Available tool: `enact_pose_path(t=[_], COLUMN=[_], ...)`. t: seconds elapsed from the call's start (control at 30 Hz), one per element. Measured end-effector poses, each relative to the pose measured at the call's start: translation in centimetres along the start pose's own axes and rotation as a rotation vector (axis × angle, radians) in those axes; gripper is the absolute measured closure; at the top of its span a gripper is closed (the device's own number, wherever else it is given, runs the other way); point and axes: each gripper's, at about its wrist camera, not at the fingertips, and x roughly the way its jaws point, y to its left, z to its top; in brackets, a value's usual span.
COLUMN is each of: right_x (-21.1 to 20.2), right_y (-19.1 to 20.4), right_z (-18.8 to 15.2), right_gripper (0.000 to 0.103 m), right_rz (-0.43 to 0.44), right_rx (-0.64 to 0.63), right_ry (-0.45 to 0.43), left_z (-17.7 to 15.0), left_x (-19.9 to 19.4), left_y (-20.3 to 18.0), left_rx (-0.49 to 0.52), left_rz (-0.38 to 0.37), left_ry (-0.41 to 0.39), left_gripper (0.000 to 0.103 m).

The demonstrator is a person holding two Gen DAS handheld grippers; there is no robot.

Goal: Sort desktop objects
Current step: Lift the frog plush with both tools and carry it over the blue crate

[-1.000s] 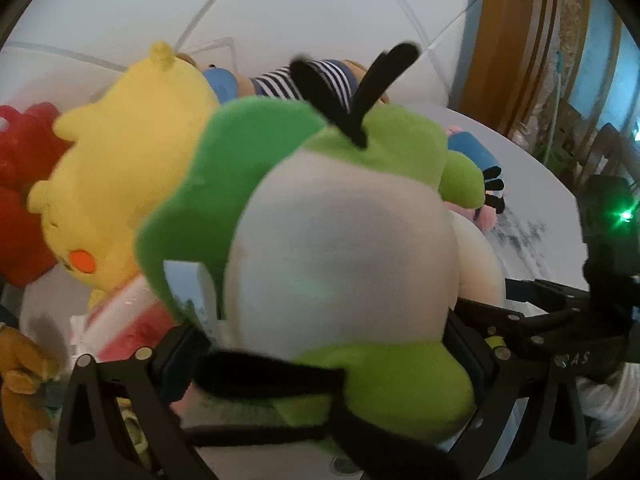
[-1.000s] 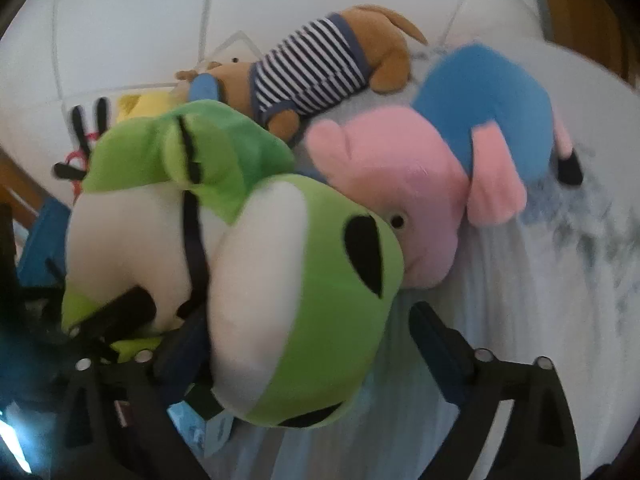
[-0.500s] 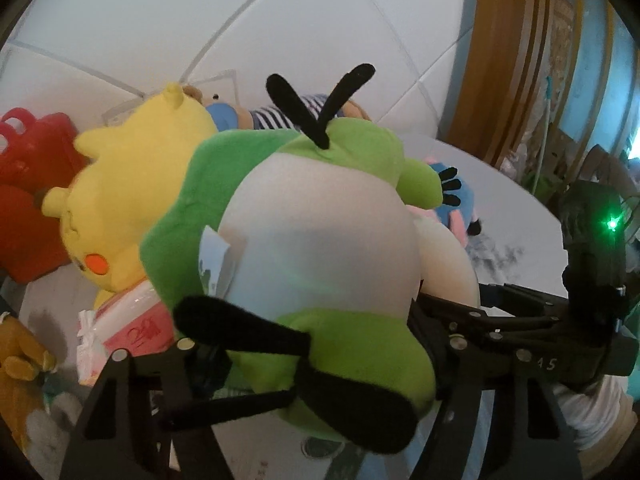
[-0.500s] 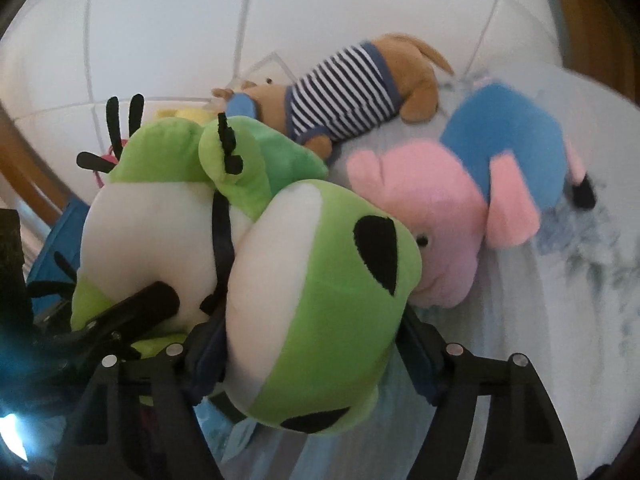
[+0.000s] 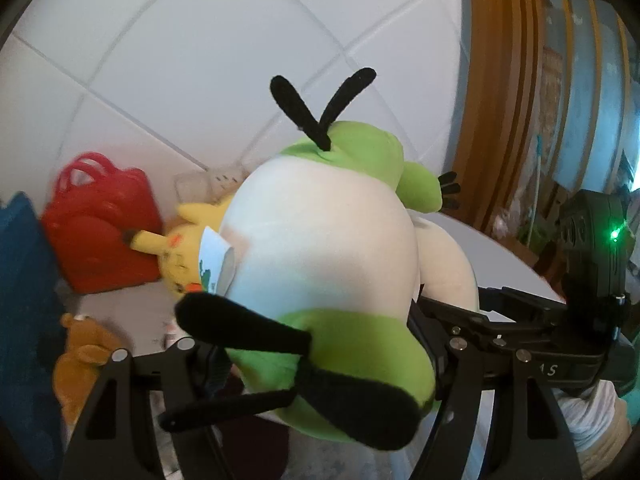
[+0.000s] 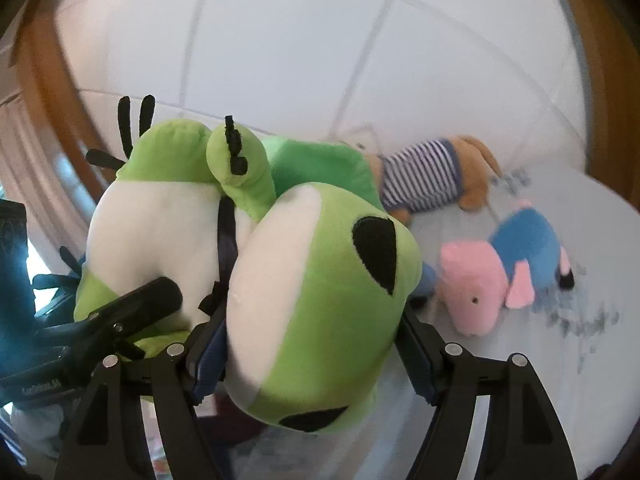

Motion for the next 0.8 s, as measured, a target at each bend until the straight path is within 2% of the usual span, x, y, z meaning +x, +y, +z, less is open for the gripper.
enact_pose_path(t=[0.2, 0.47, 0.8], right_x=[-3.2, -5.3, -4.2], right_y=[7.3, 17.2, 26.2], right_z=[-0.1, -2.2, -3.4], right_gripper=[0.028, 0.028, 0.028], right_rz=[0.048, 0.084, 0.241], right_rx=[-0.073, -0.148, -0.265], right_ry=[-0.053, -0.096, -0.070], left_z=[-0.5, -3.0, -5.5], left_x=[-7.9, -17.2, -24.0], left_y=[2.7, 7.1, 11.3], left_rx=[-0.011, -0.019, -0.117], left_rz=[0.045, 0.094, 0.258], left_ry=[-0.084, -0.161, -0.214], left_gripper=[0.030, 0.030, 0.029])
